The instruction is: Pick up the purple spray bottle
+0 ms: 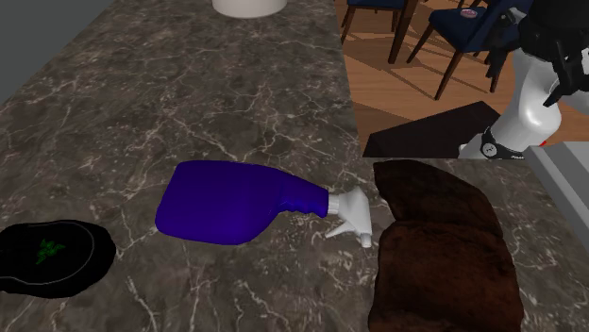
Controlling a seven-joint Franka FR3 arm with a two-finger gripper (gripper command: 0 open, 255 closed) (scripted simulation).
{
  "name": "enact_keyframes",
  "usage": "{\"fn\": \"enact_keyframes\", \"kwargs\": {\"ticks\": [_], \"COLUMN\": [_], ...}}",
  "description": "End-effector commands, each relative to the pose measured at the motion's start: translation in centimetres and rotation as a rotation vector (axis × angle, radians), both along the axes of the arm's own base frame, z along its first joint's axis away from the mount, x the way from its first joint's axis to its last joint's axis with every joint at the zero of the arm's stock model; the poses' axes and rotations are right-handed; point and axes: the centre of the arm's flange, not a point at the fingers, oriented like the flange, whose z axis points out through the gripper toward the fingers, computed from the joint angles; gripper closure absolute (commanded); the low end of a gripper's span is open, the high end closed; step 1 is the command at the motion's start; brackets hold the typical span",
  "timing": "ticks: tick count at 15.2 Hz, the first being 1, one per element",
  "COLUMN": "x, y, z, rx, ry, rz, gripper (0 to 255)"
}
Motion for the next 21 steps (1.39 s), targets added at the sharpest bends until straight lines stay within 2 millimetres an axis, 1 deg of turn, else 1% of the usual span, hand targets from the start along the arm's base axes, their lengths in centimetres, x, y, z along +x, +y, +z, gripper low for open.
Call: {"fn": "enact_keyframes", "kwargs": {"ticks": [1,6,11,16,21], "x": [0.0,5.8,11.7,17.7,23.7], "y": [0.0,1.9,3.5,4.6,5.2], "z": [0.0,-0.2,-0.2,0.0,0.4], "rx": [0.0,-0.025,-0.05,-0.074,-0.099], "ry": [0.0,-0.035,-0.07,-0.105,-0.14], "rz": [0.0,-0.072,-0.143,-0.215,-0.287], "gripper": [0,0,0,0,0]}}
